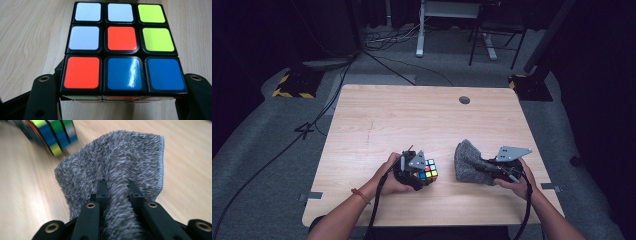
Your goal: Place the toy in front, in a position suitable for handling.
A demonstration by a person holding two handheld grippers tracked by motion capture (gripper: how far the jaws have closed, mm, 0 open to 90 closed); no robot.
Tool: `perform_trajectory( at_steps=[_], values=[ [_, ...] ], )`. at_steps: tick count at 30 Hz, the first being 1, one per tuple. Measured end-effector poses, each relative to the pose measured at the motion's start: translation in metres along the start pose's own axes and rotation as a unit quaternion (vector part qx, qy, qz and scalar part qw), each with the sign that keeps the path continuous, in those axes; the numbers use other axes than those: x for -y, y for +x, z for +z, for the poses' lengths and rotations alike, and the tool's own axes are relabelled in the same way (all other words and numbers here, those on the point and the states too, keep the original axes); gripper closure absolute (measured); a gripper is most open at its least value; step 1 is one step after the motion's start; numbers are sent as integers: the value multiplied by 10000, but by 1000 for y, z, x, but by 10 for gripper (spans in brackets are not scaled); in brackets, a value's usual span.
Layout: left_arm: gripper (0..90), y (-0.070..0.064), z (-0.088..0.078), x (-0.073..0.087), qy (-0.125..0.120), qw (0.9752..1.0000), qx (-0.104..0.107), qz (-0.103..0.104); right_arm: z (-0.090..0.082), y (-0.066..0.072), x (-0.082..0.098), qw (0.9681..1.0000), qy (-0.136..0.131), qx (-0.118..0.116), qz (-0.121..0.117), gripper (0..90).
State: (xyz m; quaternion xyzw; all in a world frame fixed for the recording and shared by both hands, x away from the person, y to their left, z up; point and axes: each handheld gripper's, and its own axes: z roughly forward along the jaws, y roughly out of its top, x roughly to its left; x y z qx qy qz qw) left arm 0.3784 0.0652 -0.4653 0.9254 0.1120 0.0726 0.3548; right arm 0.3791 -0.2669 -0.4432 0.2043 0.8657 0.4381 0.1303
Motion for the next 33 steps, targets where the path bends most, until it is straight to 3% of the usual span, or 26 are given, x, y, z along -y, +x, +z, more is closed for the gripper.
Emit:
perform_trajectory(
  at_steps=[5,6,9,14,17,20,23,24,30,33],
  values=[
    [337,-5,15,-20,58,9997,29,223,1,11,-24,9993,-199,-265,-156,764],
    [337,-8,20,-26,78,9994,9,346,1,13,-27,9992,-202,-291,-172,764],
    [337,-10,24,-30,67,9992,52,378,4,19,-33,9988,-155,-364,-285,764],
    [337,-15,31,-35,212,9986,40,490,7,23,-38,9978,-162,-585,-269,763],
    [337,-16,31,-39,142,9987,54,491,18,34,-48,9963,6,-744,-420,762],
    [337,-18,30,-42,130,9985,41,530,26,41,-55,9957,76,-756,-535,760],
    [337,-15,28,-39,127,9989,20,458,34,48,-65,9950,199,-622,-753,759],
    [337,-13,26,-38,128,9992,-4,386,38,49,-70,9954,229,-578,-734,758],
    [338,-12,26,-37,251,9989,-29,400,41,45,-67,9961,245,-481,-692,761],
    [338,-13,25,-37,271,9986,25,448,38,36,-58,9973,309,-262,-606,762]
  ],
)
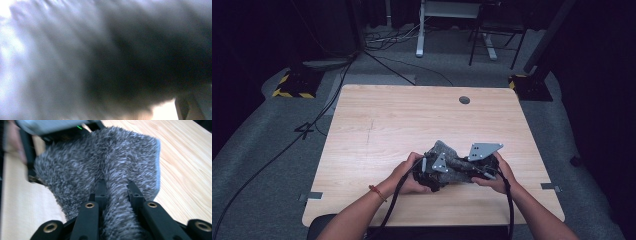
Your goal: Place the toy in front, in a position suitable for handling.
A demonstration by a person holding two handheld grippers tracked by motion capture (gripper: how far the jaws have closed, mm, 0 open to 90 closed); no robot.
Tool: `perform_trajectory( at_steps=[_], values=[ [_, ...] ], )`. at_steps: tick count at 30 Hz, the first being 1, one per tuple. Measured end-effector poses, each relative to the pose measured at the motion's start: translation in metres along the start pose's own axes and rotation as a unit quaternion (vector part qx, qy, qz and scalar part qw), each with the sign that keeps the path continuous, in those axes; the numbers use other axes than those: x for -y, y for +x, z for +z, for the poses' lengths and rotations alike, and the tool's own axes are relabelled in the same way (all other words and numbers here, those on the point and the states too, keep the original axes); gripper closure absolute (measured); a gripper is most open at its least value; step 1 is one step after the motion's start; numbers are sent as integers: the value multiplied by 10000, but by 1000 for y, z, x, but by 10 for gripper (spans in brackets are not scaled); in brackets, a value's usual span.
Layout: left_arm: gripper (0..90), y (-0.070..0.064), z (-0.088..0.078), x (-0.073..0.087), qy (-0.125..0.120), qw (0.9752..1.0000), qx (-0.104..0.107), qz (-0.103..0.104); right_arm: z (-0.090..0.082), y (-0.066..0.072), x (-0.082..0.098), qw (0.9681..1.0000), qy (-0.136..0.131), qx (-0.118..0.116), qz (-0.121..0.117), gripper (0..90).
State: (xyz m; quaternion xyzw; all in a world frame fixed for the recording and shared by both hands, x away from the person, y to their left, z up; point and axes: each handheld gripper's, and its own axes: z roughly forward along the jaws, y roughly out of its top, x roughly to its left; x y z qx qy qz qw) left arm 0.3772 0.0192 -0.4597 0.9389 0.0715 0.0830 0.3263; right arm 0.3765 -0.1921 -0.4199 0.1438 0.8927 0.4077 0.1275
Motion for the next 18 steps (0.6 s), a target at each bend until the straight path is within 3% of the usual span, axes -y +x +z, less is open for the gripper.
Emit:
perform_trajectory(
  at_steps=[6,8,12,18],
  values=[
    [339,-1,-7,1,-131,9999,37,-9,1,-8,22,9995,203,153,200,764],
    [338,-1,-11,2,-220,9998,14,-14,3,-10,28,9993,251,80,272,763],
    [338,-1,-14,3,-286,9996,0,-26,5,-11,32,9988,163,-156,435,761],
    [338,-1,-13,2,-268,9996,-25,-60,-8,0,19,9992,-283,-115,271,762]
  ],
)
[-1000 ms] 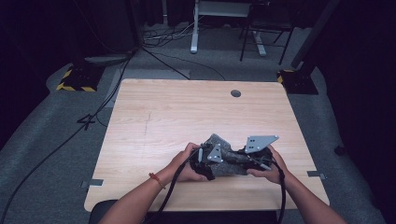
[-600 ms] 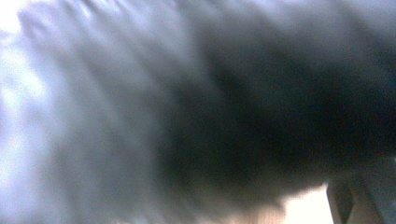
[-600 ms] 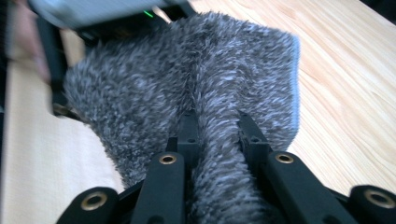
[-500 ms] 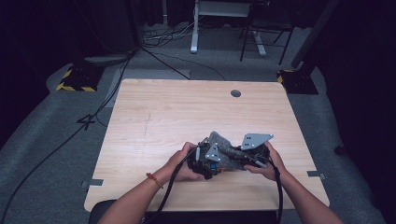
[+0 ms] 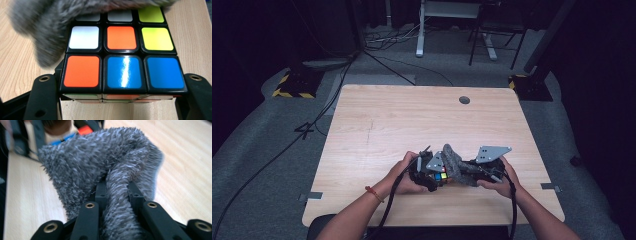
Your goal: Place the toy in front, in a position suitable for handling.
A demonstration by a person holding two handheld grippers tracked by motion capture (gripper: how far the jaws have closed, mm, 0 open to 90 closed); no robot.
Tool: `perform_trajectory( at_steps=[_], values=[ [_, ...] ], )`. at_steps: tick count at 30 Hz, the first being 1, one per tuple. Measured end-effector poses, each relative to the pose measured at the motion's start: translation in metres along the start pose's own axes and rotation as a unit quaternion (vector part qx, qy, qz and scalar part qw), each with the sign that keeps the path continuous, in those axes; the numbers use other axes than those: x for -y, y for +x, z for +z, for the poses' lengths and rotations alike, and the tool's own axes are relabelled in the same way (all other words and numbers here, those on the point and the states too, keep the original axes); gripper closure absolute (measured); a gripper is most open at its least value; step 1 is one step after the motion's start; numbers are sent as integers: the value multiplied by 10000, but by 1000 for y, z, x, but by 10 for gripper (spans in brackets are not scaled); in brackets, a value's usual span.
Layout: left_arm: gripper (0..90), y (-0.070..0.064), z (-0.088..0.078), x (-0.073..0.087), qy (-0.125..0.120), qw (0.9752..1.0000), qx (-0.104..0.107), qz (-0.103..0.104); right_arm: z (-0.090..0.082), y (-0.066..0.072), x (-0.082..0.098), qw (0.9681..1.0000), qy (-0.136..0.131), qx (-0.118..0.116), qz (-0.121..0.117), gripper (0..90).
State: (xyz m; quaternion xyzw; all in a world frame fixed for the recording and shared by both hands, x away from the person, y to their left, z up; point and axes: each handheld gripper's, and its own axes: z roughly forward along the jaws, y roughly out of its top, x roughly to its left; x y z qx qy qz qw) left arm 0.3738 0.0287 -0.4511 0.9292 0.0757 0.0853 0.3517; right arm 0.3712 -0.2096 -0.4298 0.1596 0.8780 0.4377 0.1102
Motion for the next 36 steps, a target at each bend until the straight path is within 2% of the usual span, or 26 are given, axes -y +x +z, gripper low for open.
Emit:
perform_trajectory(
  at_steps=[2,4,9,14,17,20,24,27,31,33,35,36],
  values=[
    [338,0,2,-1,39,10000,-3,13,-1,2,-3,10000,-15,58,-72,761],
    [338,0,8,-3,165,9999,7,50,-4,10,-10,9992,-171,180,-303,761],
    [338,-5,19,-6,234,9996,133,116,5,24,-18,9982,-77,73,-586,760],
    [338,-3,20,-4,283,9994,145,150,13,29,-21,9984,-83,-58,-561,759],
    [338,-4,18,-4,287,9994,112,176,13,28,-22,9979,-5,15,-643,762],
    [339,-4,15,-3,248,9995,71,176,7,18,-15,9989,-8,58,-455,763],
    [338,-1,11,-2,172,9997,79,146,2,15,-11,9983,97,294,-494,764],
    [338,1,6,-1,75,9999,67,84,-2,10,-5,9986,128,335,-382,765],
    [338,2,6,1,47,10000,80,-3,-3,12,-8,9991,89,232,-352,765],
    [338,1,9,1,97,9999,78,3,0,20,-16,9985,59,208,-506,765],
    [338,1,10,1,97,9999,90,18,1,22,-18,9984,26,190,-525,764],
    [338,0,11,0,94,9999,110,15,2,22,-20,9987,-35,81,-503,764]
  ],
)
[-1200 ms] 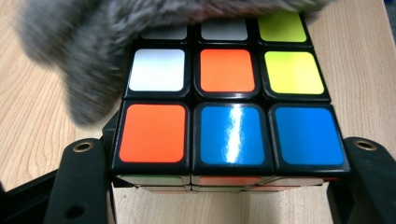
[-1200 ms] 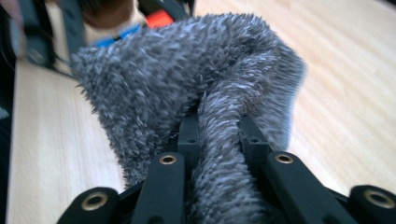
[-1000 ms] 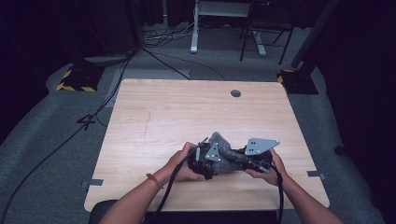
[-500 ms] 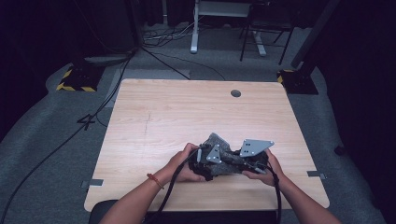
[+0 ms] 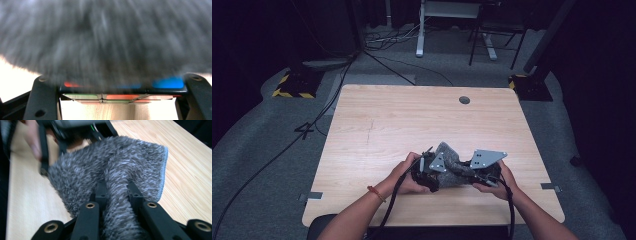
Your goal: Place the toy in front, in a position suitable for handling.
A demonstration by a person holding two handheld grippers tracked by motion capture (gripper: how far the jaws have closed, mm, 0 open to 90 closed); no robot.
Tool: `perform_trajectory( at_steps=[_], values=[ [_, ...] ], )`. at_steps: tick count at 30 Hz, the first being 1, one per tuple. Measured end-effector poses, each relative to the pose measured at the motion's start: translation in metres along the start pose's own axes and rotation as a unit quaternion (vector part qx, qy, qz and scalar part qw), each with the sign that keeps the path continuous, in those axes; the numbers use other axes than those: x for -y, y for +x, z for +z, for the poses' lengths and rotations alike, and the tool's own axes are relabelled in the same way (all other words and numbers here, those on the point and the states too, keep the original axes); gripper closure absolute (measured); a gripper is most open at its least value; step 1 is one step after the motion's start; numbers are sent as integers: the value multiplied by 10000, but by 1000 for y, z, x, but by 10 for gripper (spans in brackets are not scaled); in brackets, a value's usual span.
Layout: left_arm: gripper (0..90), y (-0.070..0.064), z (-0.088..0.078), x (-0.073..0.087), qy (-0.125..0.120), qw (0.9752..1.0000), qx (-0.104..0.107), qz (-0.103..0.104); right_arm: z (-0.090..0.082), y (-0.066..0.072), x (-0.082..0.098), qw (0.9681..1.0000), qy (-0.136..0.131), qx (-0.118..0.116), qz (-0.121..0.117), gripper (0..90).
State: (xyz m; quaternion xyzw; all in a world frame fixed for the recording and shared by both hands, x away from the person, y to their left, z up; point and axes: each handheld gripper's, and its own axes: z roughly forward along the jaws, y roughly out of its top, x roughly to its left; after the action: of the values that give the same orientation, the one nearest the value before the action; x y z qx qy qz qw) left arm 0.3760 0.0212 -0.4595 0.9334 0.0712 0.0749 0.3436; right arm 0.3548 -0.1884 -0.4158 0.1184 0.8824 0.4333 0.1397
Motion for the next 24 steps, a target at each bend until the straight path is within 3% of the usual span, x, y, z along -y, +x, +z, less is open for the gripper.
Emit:
perform_trajectory(
  at_steps=[6,11,15,16,24],
  values=[
    [338,-1,4,0,82,9999,25,66,12,9,-8,9995,129,51,-275,764],
    [338,0,-1,0,91,9999,-14,107,8,1,-3,9998,127,111,-111,765],
    [338,1,-8,2,-69,9999,-41,103,0,-7,6,9993,230,286,-9,766],
    [338,1,-12,2,-95,9999,-36,120,-3,-11,12,9992,241,290,107,766],
    [338,5,-22,4,-246,9997,-92,-7,-2,-12,16,9988,351,345,85,766]
  ],
)
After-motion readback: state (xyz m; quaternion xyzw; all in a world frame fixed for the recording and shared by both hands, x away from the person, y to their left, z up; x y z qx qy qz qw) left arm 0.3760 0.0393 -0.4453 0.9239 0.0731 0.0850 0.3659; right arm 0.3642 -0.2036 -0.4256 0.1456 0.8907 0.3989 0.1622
